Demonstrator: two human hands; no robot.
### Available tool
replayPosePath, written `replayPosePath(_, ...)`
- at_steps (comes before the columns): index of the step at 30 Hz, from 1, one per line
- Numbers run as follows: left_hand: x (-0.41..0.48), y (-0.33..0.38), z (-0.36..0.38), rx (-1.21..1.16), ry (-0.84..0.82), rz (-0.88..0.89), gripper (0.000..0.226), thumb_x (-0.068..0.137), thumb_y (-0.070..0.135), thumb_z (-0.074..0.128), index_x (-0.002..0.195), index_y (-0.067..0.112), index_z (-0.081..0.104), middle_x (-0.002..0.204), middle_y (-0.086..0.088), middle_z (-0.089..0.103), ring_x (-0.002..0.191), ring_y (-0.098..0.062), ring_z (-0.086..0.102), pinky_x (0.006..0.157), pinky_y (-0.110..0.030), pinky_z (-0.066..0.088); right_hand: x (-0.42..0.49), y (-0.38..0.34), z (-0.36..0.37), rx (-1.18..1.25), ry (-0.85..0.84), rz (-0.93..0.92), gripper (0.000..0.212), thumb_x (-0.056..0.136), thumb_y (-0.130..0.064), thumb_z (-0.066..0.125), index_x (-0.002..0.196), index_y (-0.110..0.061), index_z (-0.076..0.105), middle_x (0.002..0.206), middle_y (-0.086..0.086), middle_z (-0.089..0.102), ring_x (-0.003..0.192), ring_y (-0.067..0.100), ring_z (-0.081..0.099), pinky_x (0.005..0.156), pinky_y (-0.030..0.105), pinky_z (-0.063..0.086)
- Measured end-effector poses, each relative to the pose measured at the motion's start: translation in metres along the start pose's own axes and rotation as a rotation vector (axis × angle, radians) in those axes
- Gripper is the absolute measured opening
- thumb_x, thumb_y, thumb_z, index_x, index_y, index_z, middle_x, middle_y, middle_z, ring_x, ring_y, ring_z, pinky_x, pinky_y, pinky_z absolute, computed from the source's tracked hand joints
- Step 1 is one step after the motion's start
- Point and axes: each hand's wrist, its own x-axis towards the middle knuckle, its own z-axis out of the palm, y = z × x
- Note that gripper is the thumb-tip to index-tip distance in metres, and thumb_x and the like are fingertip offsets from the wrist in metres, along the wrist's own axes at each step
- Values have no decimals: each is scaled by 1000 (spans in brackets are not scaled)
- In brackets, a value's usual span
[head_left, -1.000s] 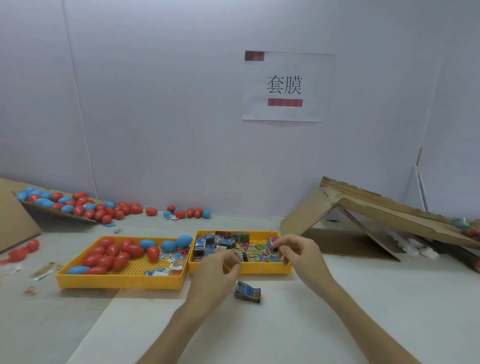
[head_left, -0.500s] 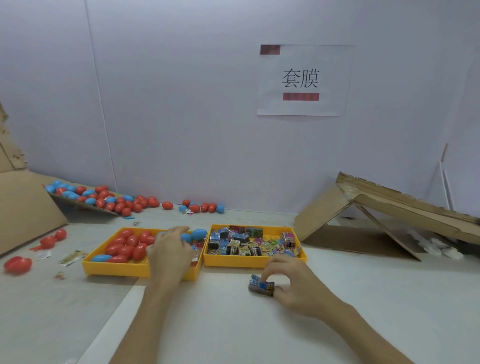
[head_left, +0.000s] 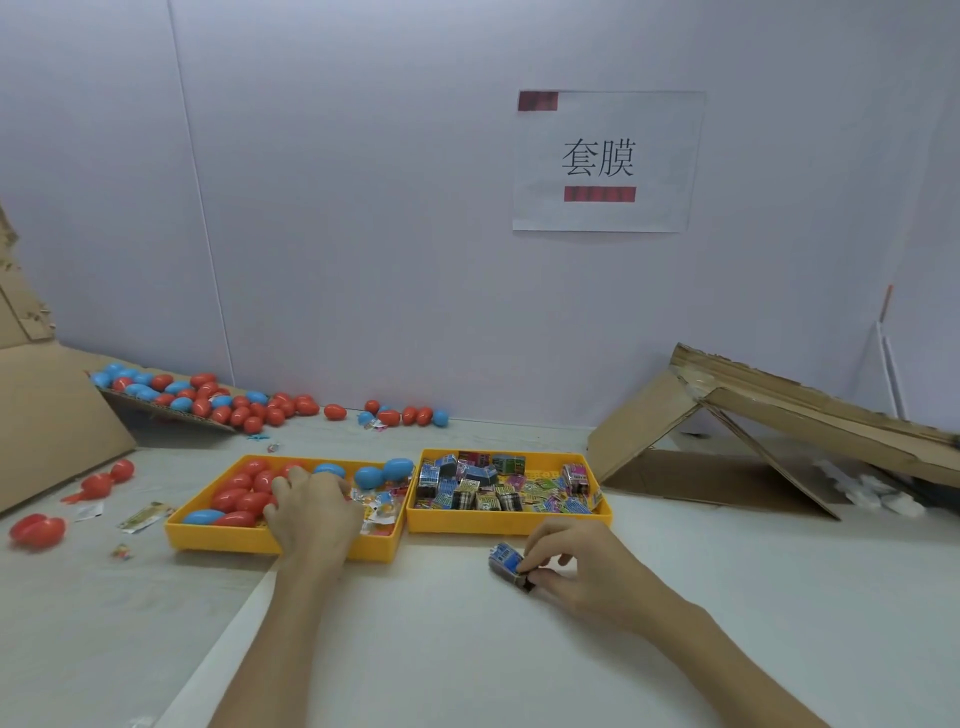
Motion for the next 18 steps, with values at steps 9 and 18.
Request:
replayPosePath(9,-1,2,2,-445,157,110,16,103,24,56,104,15,70,93,-6,72,84,-24,61,75,-39,50,0,-2,-1,-3,64,-36,14,88,-8,74,95,-17,81,90,-6,73,83,4,62,74,12,46)
replayPosePath(18,-49,49,-4,-678,-558,802,20,84,50,70,102,41,71,64,12,54,59,-1,46,57,-16,37,-1,-4,-2,16,67,-40,13,86,-1,71,91,-10,79,88,1,73,81,9,66,78,26,56)
